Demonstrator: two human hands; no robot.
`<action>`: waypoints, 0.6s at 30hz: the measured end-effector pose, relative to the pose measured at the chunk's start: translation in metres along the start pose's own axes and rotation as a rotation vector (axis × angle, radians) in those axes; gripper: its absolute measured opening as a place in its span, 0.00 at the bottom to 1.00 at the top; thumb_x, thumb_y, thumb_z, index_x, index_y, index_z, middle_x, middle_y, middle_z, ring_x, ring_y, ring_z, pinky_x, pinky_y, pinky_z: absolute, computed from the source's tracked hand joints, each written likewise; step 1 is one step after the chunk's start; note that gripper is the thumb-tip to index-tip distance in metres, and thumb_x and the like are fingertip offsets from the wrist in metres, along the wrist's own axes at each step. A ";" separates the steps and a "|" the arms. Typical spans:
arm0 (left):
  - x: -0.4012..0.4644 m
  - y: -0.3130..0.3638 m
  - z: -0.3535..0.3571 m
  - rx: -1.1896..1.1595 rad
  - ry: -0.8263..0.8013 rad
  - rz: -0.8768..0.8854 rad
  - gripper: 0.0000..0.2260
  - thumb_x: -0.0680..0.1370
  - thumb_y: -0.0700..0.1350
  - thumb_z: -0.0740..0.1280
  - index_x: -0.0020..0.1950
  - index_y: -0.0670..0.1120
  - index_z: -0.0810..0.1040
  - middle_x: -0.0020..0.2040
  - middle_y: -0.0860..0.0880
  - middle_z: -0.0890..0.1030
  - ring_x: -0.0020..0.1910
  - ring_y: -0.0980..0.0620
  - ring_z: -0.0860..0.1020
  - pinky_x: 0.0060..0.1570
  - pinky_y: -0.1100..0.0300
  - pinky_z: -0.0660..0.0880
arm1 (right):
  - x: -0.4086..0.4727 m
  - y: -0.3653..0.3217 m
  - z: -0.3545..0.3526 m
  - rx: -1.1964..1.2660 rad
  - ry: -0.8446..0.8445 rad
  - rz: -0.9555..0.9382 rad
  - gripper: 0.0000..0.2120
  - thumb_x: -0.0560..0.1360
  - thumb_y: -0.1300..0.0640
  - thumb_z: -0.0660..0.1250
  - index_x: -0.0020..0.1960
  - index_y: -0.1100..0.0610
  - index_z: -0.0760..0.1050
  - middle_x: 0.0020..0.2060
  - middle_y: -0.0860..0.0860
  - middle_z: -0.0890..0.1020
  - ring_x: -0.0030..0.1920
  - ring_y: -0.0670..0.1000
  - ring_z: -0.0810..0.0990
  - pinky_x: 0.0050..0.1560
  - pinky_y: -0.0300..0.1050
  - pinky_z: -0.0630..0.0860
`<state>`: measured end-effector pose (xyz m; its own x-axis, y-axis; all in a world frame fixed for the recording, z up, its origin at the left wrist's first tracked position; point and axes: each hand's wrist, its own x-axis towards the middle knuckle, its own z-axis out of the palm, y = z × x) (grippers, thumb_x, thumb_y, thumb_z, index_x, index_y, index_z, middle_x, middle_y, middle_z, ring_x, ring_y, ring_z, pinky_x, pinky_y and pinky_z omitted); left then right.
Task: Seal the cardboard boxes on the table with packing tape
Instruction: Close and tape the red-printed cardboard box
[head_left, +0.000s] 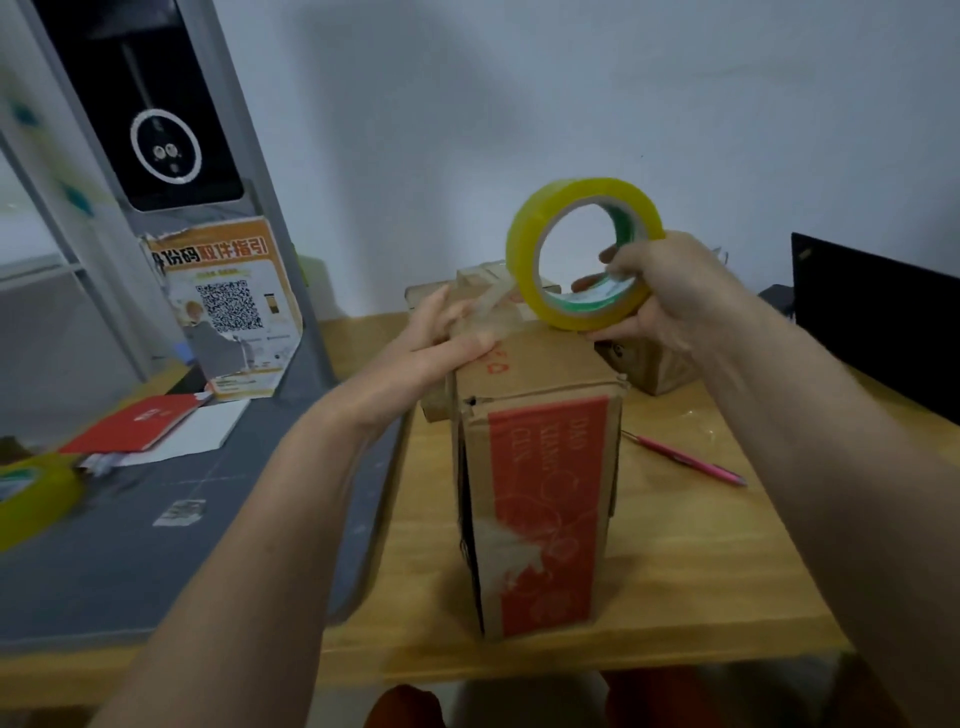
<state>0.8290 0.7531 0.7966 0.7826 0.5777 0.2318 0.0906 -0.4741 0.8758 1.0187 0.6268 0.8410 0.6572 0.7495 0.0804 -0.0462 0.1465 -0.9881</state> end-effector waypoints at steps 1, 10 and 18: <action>0.000 0.000 0.000 0.014 -0.004 -0.010 0.37 0.78 0.52 0.66 0.81 0.49 0.49 0.65 0.64 0.66 0.45 0.83 0.69 0.40 0.83 0.67 | 0.001 0.001 -0.004 0.031 -0.014 0.007 0.10 0.78 0.64 0.62 0.59 0.60 0.70 0.53 0.62 0.78 0.39 0.57 0.85 0.29 0.52 0.80; -0.005 0.001 -0.002 0.047 0.008 -0.075 0.49 0.65 0.67 0.70 0.79 0.55 0.50 0.68 0.68 0.66 0.58 0.71 0.71 0.48 0.71 0.69 | 0.001 0.016 -0.002 0.080 -0.082 0.027 0.05 0.77 0.66 0.65 0.52 0.60 0.72 0.50 0.60 0.81 0.43 0.53 0.84 0.33 0.53 0.82; 0.009 0.008 0.005 0.169 -0.035 -0.088 0.48 0.62 0.73 0.63 0.77 0.56 0.52 0.67 0.64 0.66 0.69 0.57 0.68 0.69 0.55 0.65 | 0.002 0.016 -0.024 0.196 -0.033 0.141 0.16 0.79 0.63 0.62 0.66 0.61 0.66 0.59 0.62 0.78 0.47 0.57 0.84 0.34 0.55 0.81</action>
<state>0.8396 0.7513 0.8032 0.7878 0.5999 0.1396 0.2600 -0.5294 0.8076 1.0375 0.6150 0.8227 0.6089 0.7917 -0.0488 -0.2831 0.1594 -0.9458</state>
